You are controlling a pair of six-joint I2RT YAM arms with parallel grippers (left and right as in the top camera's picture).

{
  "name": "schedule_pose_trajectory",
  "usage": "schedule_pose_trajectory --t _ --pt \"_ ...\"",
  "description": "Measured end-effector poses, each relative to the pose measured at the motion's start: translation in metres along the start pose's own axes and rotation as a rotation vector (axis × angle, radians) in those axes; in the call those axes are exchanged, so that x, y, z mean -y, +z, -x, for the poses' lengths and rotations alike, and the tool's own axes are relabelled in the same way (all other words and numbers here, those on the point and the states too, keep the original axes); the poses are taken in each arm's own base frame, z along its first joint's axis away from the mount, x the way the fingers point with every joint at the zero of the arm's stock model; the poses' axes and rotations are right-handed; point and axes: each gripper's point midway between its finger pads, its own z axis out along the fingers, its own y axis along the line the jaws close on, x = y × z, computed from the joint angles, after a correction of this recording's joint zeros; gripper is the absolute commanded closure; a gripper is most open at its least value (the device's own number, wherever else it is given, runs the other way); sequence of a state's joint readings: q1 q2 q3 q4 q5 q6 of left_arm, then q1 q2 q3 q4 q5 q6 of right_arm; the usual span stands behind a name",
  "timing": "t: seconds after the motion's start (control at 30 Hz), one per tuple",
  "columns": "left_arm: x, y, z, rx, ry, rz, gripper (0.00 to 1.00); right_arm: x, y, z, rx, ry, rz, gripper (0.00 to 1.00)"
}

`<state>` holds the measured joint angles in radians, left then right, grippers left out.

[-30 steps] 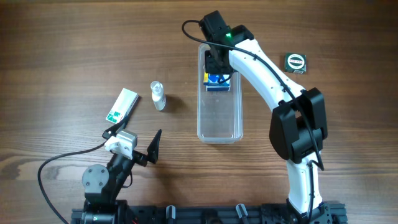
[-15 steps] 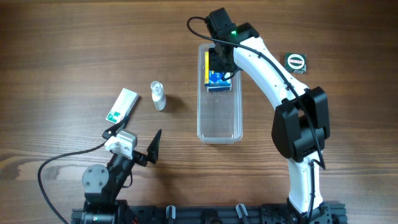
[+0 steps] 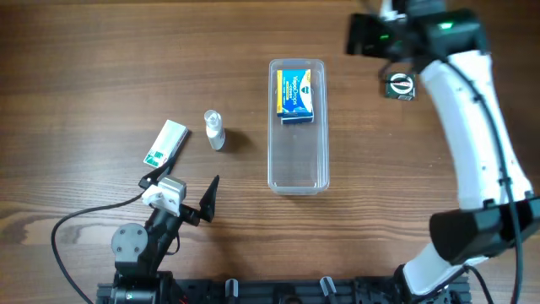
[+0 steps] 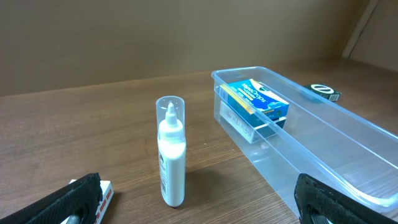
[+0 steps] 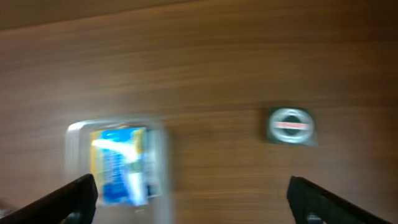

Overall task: Pack container
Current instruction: 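Move the right gripper to the dark green Zam-Buk box, then grasp the Zam-Buk box with the right gripper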

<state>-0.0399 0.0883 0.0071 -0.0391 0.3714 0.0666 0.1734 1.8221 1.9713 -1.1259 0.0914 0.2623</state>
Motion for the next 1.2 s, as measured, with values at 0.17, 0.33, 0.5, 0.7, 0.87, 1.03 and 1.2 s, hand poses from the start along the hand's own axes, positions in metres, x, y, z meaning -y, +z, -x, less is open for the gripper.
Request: schedule_pose_trajectory --t 0.17,0.33,0.5,0.7,0.87,1.03,1.2 --pt "0.0 0.0 0.0 0.0 0.0 0.0 0.0 0.065 0.03 -0.005 -0.063 0.008 -0.092 0.0" --pt "0.0 0.0 0.0 0.0 0.0 0.0 0.0 0.102 0.083 -0.024 -0.194 -0.081 -0.131 0.0" --pt "0.0 0.0 0.0 0.0 0.0 0.0 0.0 0.114 0.127 -0.044 -0.28 -0.097 -0.133 0.0" --pt "0.0 0.0 0.0 0.0 0.0 0.0 0.0 0.115 0.164 -0.053 -0.306 -0.08 -0.122 0.0" --pt "0.0 0.0 0.0 0.0 0.0 0.0 0.0 0.117 0.194 -0.07 -0.357 -0.073 -0.122 0.01" --pt "0.0 0.0 0.0 0.0 0.0 0.0 0.0 0.117 0.206 -0.075 -0.364 -0.065 -0.121 0.0" --pt "0.0 0.0 0.0 0.0 0.0 0.0 0.0 0.118 0.215 -0.079 -0.374 -0.061 -0.123 0.0"
